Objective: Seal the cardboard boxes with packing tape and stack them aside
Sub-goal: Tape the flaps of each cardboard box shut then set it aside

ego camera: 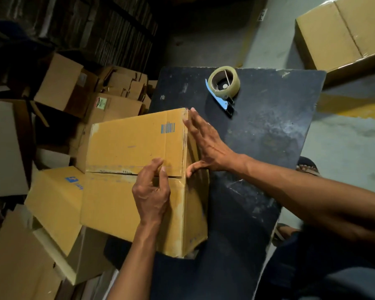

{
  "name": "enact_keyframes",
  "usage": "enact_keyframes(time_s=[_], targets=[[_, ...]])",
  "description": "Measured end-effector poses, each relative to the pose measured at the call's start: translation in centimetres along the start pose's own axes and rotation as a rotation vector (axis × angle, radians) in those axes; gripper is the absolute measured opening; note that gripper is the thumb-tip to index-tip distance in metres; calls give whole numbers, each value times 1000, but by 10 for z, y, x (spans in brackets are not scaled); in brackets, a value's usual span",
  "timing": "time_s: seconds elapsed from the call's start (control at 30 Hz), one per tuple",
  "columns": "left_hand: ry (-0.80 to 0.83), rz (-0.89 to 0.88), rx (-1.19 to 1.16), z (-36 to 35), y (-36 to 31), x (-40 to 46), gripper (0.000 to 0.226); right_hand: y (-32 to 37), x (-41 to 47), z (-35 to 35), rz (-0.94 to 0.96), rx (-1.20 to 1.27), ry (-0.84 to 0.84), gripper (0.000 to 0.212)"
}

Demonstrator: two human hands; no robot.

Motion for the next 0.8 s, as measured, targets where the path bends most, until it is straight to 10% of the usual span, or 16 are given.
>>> enact_keyframes(time_s=[0.2,0.43,0.8], targets=[[224,-31,-52,28,-4,-104,47,-3,-28,4,1,-129,25,155],[598,-370,66,6,-12,-170,124,64,-81,-61,312,-438,101,136],[401,-459,161,7,-15,-168,92,90,-120,-71,507,-523,80,133]])
Point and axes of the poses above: each hand's wrist, its own x-axis towards the middle knuckle, its own z-axis out of the back of the hand, y = z × x, the point moved 10 cm from there along x, towards the middle knuckle, and after that the axes turned 15 degrees about -z, right-handed, at the moved point
